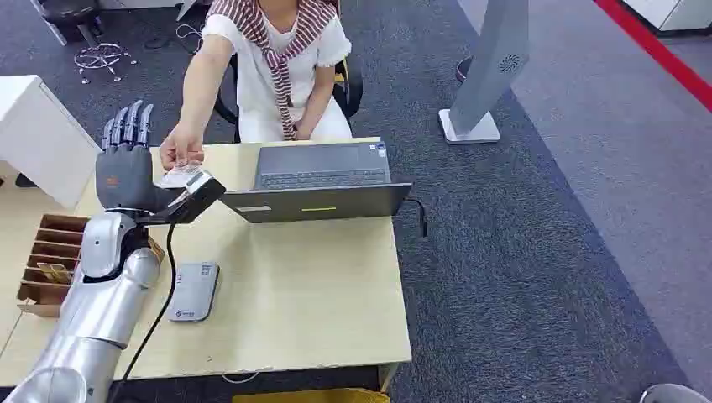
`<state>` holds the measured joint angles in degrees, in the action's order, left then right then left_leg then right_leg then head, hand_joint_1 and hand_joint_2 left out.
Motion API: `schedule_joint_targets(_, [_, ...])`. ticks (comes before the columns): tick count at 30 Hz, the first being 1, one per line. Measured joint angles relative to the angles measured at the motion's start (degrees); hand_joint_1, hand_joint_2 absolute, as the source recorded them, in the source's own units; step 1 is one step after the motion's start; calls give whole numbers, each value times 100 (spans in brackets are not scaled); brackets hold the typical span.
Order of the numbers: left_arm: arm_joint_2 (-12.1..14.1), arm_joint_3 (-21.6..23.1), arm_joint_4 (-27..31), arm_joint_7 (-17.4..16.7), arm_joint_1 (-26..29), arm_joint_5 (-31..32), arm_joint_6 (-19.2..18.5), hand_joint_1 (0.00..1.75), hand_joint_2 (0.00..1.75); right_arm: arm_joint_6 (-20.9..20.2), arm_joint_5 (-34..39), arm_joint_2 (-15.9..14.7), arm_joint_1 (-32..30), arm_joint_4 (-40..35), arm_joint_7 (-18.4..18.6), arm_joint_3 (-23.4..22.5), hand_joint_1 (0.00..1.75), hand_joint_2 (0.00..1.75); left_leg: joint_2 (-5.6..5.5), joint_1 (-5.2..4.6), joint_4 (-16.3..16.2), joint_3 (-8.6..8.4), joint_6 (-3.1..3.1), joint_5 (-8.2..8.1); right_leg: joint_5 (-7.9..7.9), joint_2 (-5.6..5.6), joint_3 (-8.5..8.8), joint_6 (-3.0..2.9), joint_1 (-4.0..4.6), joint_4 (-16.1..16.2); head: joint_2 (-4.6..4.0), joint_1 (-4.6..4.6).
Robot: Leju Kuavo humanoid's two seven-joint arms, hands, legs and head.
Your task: Pass the card to the sensor for recognition and then transmit it.
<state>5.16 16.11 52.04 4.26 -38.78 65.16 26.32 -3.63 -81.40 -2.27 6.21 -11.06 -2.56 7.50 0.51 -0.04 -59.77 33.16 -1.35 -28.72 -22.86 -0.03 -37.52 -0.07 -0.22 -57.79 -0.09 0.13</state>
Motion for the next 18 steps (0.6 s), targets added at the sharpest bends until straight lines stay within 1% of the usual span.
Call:
schedule_joint_targets(1, [0,0,0,0,0,0,2,0,175,0,0,0,0,0,0,0,0,175,0,0,0,0,0,0,0,0,0,0,0,0,0,0])
schedule_joint_targets(2, [0,0,0,0,0,2,0,175,175,0,0,0,0,0,0,0,0,175,0,0,0,0,0,0,0,0,0,0,0,0,0,0])
schedule_joint_targets(5, [-2,0,-2,17,0,-41,-6,175,175,2,-24,0,0,0,-2,0,0,175,0,0,0,0,0,0,0,0,-1,0,0,0,0,0])
schedule_joint_targets(8, [-53,0,-2,120,52,-171,-22,175,175,107,-127,-2,-33,0,-48,59,0,175,0,0,0,1,0,0,0,0,-2,0,0,0,2,0])
schedule_joint_targets(18, [-136,2,-2,120,141,-229,-50,175,175,157,-170,-11,-63,0,-90,146,0,175,2,-1,0,5,0,0,0,1,-7,0,0,1,2,2])
